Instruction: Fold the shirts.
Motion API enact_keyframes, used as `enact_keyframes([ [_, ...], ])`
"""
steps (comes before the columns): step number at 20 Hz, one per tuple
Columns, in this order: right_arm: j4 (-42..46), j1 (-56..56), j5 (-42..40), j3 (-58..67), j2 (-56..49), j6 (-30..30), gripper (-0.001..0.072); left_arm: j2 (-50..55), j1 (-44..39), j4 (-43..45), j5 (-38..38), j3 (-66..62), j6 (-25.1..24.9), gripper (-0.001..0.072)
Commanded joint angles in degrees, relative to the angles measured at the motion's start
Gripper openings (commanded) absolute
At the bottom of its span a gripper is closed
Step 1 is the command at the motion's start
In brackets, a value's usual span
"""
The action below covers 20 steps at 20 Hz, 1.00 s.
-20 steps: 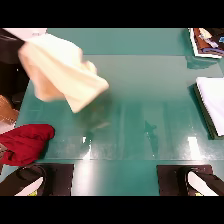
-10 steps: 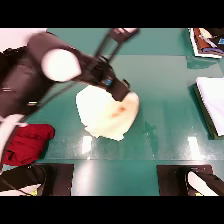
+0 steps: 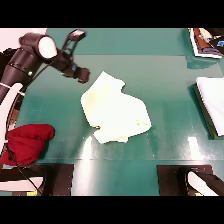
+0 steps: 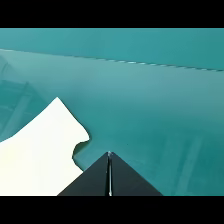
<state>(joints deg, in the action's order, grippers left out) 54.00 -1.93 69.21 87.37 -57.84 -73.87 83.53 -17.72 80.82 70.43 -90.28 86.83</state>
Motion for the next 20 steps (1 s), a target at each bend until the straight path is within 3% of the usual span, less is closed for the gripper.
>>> enact_keyframes([
  [1,-0.02,0.04,0.07,0.04,-0.04,0.0,0.0013,1.51,9.94,-9.81,-5.95,9.9,-1.7,0.0553],
  [4,0.0,0.04,0.2,-0.04,-0.04,-0.02,0.0013,5.46,11.69,-12.63,-8.83,14.47,-6.49,0.0553],
  [14,0.13,0.04,0.44,-0.04,-0.07,-0.02,0.0013,12.17,10.54,-23.37,-13.53,14.45,-12.31,0.0547],
  [16,0.2,0.04,0.66,-0.09,-0.24,0.0,0.0013,12.17,10.32,-23.45,-13.6,14.45,-12.24,0.0175],
  [17,0.22,0.04,1.64,-0.13,-0.68,-0.02,0.0013,12.15,10.4,-23.19,-12.92,14.16,-12.26,0.0024],
  [20,0.15,0.07,6.43,-2.62,-3.32,-0.04,0.0013,11.17,11.91,-22.08,-9.31,10.19,-11.67,0.0023],
])
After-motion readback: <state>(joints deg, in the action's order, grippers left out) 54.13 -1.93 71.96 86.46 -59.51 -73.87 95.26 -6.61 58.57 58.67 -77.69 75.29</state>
